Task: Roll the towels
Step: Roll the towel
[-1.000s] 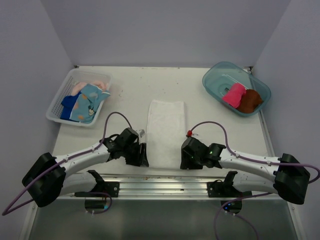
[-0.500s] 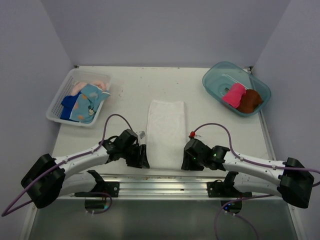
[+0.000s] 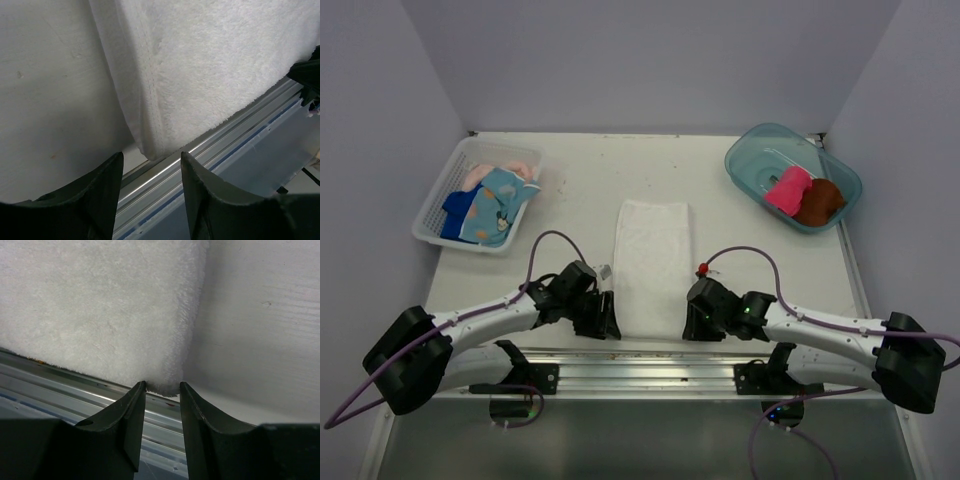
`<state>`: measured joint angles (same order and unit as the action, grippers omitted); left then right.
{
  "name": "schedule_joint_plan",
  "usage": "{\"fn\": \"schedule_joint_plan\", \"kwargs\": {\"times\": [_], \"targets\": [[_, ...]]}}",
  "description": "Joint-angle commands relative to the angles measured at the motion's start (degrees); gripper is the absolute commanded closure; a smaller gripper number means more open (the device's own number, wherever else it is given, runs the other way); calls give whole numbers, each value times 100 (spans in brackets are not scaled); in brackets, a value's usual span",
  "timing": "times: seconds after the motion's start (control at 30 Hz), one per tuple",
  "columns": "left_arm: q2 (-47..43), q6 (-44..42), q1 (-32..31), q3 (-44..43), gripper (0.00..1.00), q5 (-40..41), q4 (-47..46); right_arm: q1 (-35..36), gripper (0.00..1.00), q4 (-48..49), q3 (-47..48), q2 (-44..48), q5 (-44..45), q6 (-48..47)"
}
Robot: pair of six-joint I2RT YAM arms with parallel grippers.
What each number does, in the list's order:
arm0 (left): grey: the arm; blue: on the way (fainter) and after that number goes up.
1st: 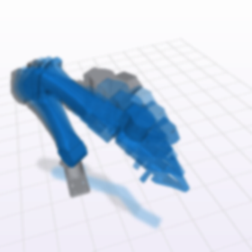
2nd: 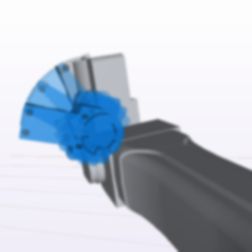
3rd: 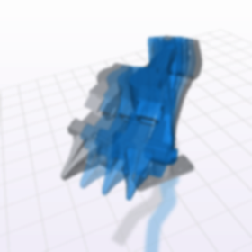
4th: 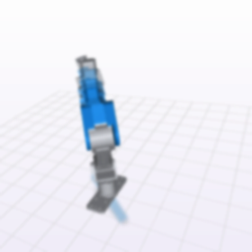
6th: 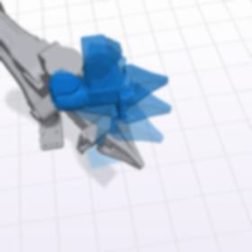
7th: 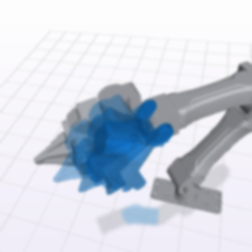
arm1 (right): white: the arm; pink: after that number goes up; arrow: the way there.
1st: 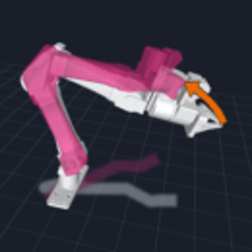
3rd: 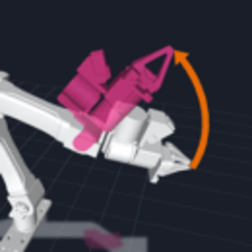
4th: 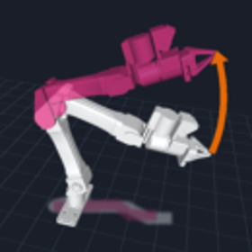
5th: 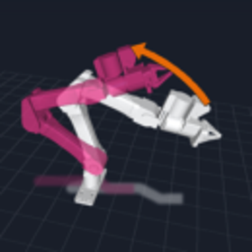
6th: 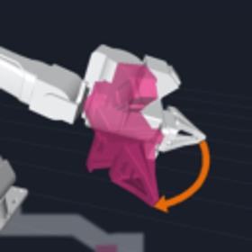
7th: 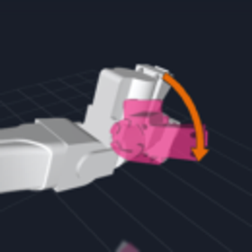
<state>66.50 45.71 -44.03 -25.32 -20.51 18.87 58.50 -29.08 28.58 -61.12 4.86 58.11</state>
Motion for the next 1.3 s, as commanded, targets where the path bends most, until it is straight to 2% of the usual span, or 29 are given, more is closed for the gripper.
{"fn": "schedule_joint_plan", "kwargs": {"times": [0.0,0.1,0.2,0.4,0.57,0.73,0.83,0.93,0.97,1.03,1.07,1.27], "targets": [[3,34,-44,62,48,-49,-156,47,64,210,-63,-40,-20,166],[-49,87,-53,106,59,-23,-217,47,66,210,-80,12,-20,245],[3,122,-53,63,63,12,-340,47,66,148,-10,4,6,254],[153,210,-62,-34,55,109,-446,56,68,131,-45,-31,58,289],[65,289,-62,36,54,232,-472,91,66,34,-116,48,129,368],[100,403,-62,176,62,232,-709,118,63,87,-151,4,129,412],[161,456,-71,212,72,293,-815,118,64,104,-116,-66,146,386],[188,456,-71,177,84,302,-833,126,75,26,-54,-119,251,394],[188,447,-71,159,94,302,-789,127,84,-36,33,-128,295,429],[170,447,-71,54,100,250,-771,127,92,-281,165,-128,410,456],[153,447,-71,19,100,197,-719,127,99,-352,305,-119,532,456],[21,315,-62,-526,100,293,-192,127,100,-1002,710,171,1086,544]]}}
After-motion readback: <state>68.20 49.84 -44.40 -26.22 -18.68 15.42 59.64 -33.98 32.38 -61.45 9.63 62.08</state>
